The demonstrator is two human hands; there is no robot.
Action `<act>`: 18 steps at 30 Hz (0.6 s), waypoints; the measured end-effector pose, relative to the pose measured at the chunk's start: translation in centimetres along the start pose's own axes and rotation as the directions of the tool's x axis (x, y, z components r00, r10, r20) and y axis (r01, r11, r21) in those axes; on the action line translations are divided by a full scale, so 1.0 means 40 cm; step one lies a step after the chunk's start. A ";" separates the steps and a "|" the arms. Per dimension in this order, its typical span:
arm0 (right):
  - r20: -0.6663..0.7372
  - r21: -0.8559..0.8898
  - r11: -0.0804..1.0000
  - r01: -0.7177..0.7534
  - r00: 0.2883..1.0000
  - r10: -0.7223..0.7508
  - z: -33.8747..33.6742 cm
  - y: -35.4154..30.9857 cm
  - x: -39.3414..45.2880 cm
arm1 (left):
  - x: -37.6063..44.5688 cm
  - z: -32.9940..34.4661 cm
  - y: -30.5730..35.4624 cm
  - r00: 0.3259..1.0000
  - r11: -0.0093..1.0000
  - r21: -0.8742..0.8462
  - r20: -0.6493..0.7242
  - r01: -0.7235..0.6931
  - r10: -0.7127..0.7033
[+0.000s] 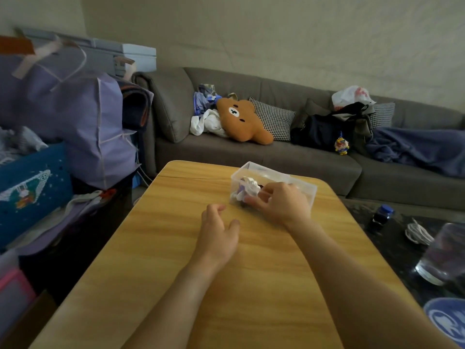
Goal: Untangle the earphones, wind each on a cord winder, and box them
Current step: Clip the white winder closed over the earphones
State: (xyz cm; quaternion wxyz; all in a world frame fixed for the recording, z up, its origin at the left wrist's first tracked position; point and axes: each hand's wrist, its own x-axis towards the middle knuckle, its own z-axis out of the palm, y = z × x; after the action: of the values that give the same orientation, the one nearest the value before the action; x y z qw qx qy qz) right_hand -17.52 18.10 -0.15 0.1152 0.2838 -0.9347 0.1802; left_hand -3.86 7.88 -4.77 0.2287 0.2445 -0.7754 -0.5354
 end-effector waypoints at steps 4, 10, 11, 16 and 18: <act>0.099 0.189 0.973 0.134 0.983 -0.155 -0.041 0.036 -0.037 | -0.003 -0.019 0.026 0.993 0.985 -0.174 -0.120 -0.011 -0.010; 0.362 0.360 0.908 0.216 0.864 -0.349 -0.126 0.013 -0.135 | 0.004 -0.096 0.048 0.994 0.946 -0.315 -0.053 0.069 -0.091; 0.367 0.399 0.894 0.206 0.857 -0.361 -0.139 0.013 -0.147 | 0.007 -0.101 0.042 0.992 0.942 -0.318 -0.029 0.107 -0.123; -0.119 0.480 0.876 -0.041 0.987 0.111 -0.161 0.038 -0.156 | 0.008 -0.118 0.030 0.980 0.874 -0.446 0.032 0.192 -0.198; -0.055 0.558 0.798 -0.229 0.949 0.310 -0.128 0.067 -0.158 | 0.003 -0.122 0.043 0.979 0.815 -0.544 0.064 0.198 -0.195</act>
State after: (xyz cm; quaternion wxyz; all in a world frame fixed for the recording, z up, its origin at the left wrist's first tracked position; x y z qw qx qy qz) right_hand -13.33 25.33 1.76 0.0699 0.1549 -0.8647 0.4727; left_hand -1.18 4.84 -1.59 0.2305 0.2460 -0.5611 -0.7560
